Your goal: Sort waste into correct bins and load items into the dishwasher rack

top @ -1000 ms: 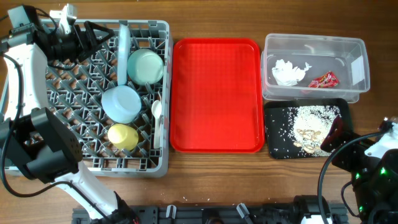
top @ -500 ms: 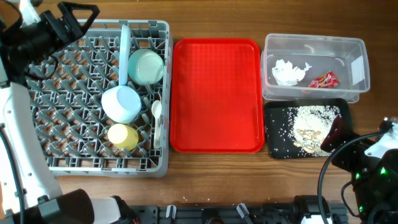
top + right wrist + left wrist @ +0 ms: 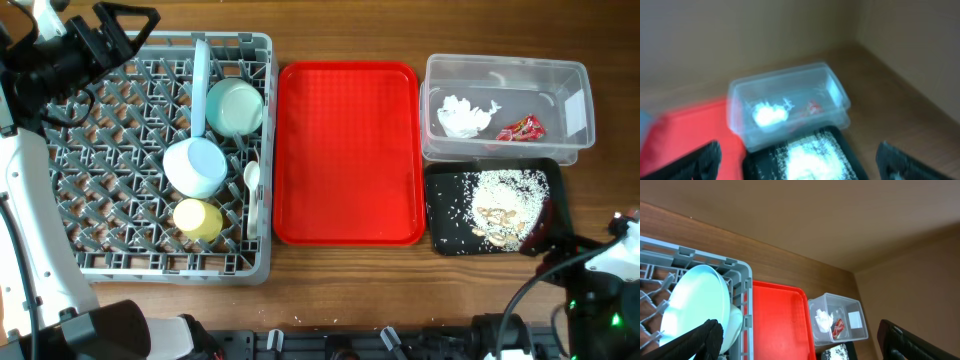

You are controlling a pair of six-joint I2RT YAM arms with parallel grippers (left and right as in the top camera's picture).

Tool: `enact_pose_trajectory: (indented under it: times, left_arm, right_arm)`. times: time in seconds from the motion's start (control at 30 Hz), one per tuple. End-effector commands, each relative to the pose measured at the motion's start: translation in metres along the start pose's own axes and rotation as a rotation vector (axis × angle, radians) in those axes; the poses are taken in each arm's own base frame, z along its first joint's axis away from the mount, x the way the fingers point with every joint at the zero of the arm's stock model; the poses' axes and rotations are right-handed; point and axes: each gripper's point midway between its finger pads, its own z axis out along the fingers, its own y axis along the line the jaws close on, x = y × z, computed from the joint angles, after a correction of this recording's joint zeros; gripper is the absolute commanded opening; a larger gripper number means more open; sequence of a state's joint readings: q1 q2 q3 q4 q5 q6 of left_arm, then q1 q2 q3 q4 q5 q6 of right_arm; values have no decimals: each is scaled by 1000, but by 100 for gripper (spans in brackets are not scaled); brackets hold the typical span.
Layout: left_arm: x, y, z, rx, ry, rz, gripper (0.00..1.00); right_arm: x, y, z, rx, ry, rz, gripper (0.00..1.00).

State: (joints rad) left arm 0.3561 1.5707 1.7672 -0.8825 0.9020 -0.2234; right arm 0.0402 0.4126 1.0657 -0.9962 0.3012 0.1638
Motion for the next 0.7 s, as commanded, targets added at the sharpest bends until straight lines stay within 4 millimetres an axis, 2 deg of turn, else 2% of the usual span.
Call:
enact_pose_trajectory:
  times: [0.0,0.1,0.17,0.2,0.3,0.37,0.4,0.53,0.6,0.67]
  left_arm:
    - [-1,2,-1,0,-2,-9,100]
    - [-1,2,-1,0,-2,-9,100]
    - [-1,2,-1,0,-2,-9,100]
    - [-1,2,-1,0,-2,-9,100]
    - [-1,2,-1,0,-2,-9,100]
    - [-1,2,-1,0,-2,-9,100]
    - [-1,2,-1,0,-2,-9,100]
    - [-1,2,-1,0,-2,-9,100]
    - [-1,2,-1,0,-2,-9,100]
    - [-1,2,-1,0,-2,-9,100]
  right_arm:
    - [-24,42,-9,-250,-323,-128,100]
    - [-39,68,-15,-377,-635,-155,100]
    - [-31,82,-13,-447,-772,-162,100]
    - [-17,88,-4,-472,-782,-170,100]
    - [29,101,29,-517,-693,-174,100]
    - [52,107,45,-533,-634,-184,100]
    - [72,109,59,-538,-583,-189,100]
    - [124,111,88,-543,-404,-179,100]
    - [143,110,96,-533,-322,-191,100]
    - [143,108,97,-520,-322,-192,100]
